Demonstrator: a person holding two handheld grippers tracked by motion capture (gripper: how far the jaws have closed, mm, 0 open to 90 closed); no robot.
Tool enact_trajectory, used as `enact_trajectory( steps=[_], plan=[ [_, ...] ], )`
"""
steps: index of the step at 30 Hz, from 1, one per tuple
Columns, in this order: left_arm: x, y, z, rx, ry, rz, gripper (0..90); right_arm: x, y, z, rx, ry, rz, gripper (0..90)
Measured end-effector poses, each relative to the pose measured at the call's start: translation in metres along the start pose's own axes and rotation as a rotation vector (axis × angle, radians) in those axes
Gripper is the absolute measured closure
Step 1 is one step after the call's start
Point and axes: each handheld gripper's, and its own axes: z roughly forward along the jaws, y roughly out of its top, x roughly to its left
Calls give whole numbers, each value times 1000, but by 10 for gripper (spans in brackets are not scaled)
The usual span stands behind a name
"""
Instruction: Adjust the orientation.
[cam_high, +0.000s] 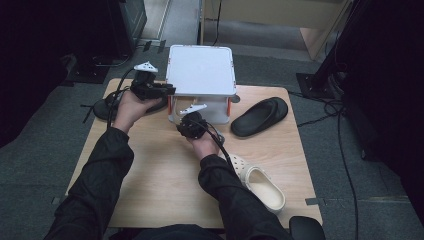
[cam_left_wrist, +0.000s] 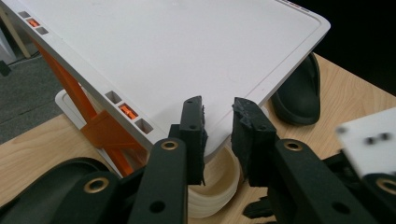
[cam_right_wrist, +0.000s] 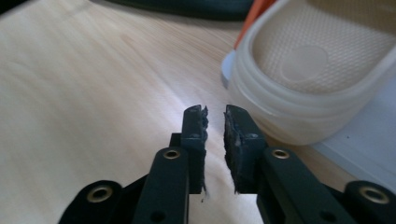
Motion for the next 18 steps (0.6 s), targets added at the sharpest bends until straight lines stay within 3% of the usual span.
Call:
enact_trajectory(
  steps=[3,9,18],
  plan=[
    [-1,0,0,1,-4,-5,685,4,-3,-19,-13,43,-2,735],
    [-3,0,0,0,-8,-18,632,14,-12,-64,-26,107,-67,672],
    [-5,0,0,-2,-9,-25,596,-2,-42,-122,-50,148,-107,617]
  ],
)
